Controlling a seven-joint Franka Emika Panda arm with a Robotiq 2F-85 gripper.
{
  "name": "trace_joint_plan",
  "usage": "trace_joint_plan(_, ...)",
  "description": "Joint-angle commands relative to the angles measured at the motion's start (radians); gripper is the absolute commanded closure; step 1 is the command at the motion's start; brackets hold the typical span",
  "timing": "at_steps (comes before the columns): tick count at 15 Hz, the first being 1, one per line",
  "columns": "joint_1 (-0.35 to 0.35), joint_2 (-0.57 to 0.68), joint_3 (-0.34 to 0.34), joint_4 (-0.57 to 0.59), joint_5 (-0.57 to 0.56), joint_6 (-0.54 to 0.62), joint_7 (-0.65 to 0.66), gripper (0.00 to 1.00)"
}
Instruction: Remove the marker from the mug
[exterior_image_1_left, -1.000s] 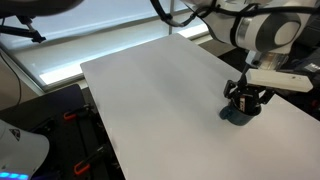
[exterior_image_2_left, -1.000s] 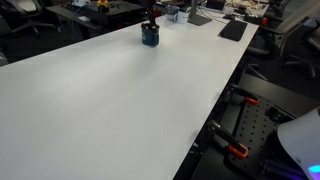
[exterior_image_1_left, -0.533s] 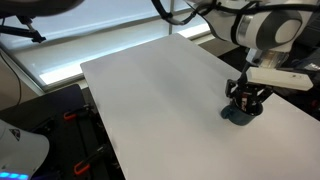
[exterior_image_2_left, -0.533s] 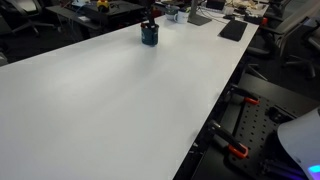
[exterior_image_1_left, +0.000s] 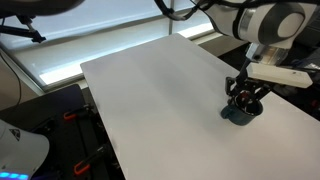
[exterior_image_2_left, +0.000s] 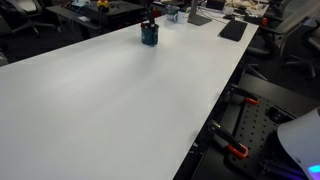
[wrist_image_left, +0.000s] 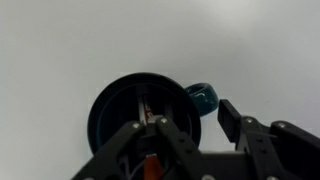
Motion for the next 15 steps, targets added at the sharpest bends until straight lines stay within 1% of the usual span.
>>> trace_joint_plan(1,-0.006,0.002,0.01,0.053,0.034,-0.051,-0.021,0.51)
trace_joint_plan(4,-0.014,0.009,0.012,0.106,0.068,-0.045,-0.005,0.49)
trace_joint_plan(7,-0.016,0.027,0.01,0.168,0.093,-0.041,0.003,0.5)
trace_joint_plan(9,-0.017,0.045,0.009,0.203,0.101,-0.045,0.004,0.55)
trace_joint_plan(10,-0.017,0.051,0.008,0.213,0.103,-0.046,0.003,0.54)
trace_joint_plan(11,-0.017,0.061,0.007,0.225,0.104,-0.046,0.002,0.56)
trace_joint_plan(12,-0.017,0.072,0.006,0.237,0.103,-0.047,0.001,0.55)
trace_joint_plan(13,-0.017,0.083,0.006,0.248,0.102,-0.048,-0.001,0.57)
trace_joint_plan(15,-0.017,0.112,0.005,0.271,0.099,-0.043,-0.005,0.55)
